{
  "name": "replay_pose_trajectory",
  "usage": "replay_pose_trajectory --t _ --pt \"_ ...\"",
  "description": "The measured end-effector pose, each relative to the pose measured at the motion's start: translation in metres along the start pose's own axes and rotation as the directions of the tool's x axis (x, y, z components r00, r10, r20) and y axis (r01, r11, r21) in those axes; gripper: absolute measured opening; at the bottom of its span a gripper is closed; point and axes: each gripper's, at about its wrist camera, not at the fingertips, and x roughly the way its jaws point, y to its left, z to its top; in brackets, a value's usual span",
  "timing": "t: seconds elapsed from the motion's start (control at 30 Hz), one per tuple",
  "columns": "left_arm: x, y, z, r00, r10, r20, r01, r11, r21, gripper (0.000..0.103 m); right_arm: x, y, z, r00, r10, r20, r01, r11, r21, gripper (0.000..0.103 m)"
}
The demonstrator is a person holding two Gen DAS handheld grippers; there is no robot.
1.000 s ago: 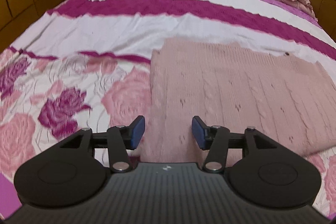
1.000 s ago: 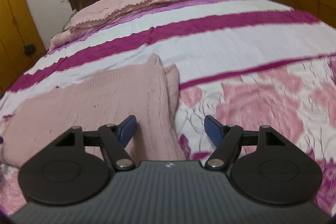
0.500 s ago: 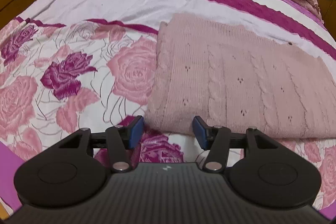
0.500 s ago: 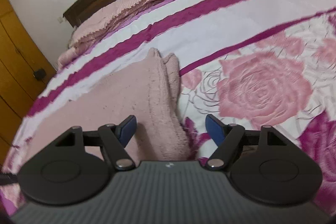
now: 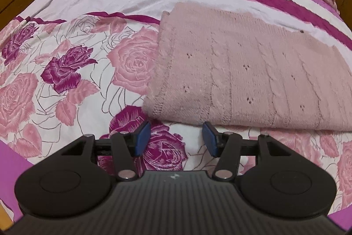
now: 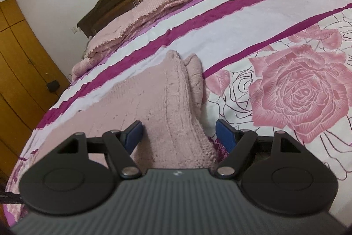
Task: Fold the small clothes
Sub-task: 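Grasp the folded cardigan edge with the right gripper and lift it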
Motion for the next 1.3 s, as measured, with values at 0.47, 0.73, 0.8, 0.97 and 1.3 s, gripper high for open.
replay_pose_trajectory --t 0.47,0.73,0.8,0.97,1.3 --pt "-0.001 -0.004 0.000 1.000 0.009 -0.003 -0.009 1.000 -0.001 0.060 0.017 0.002 0.011 0.996 0.085 -0.025 -0.084 0.996 0.031 0.072" --pt "-0.005 -0.007 -0.001 1.000 0.003 0.009 -0.003 1.000 0.013 0.060 0.025 -0.005 0.008 0.988 0.157 -0.003 -0.156 0.979 0.131 0.044" --pt "-0.007 -0.007 -0.001 1.000 0.005 0.014 -0.006 1.000 0.015 0.060 0.024 -0.008 0.006 0.988 0.157 0.003 -0.156 0.978 0.138 0.040" --pt "-0.008 -0.010 -0.002 1.000 0.001 0.011 -0.002 1.000 0.016 0.060 0.022 -0.006 0.005 0.990 0.141 -0.011 -0.138 0.982 0.125 0.040" --pt "-0.014 -0.009 -0.002 1.000 -0.009 0.023 0.009 1.000 0.016 0.060 0.021 -0.008 0.001 0.988 0.154 -0.006 -0.151 0.972 0.180 0.041"
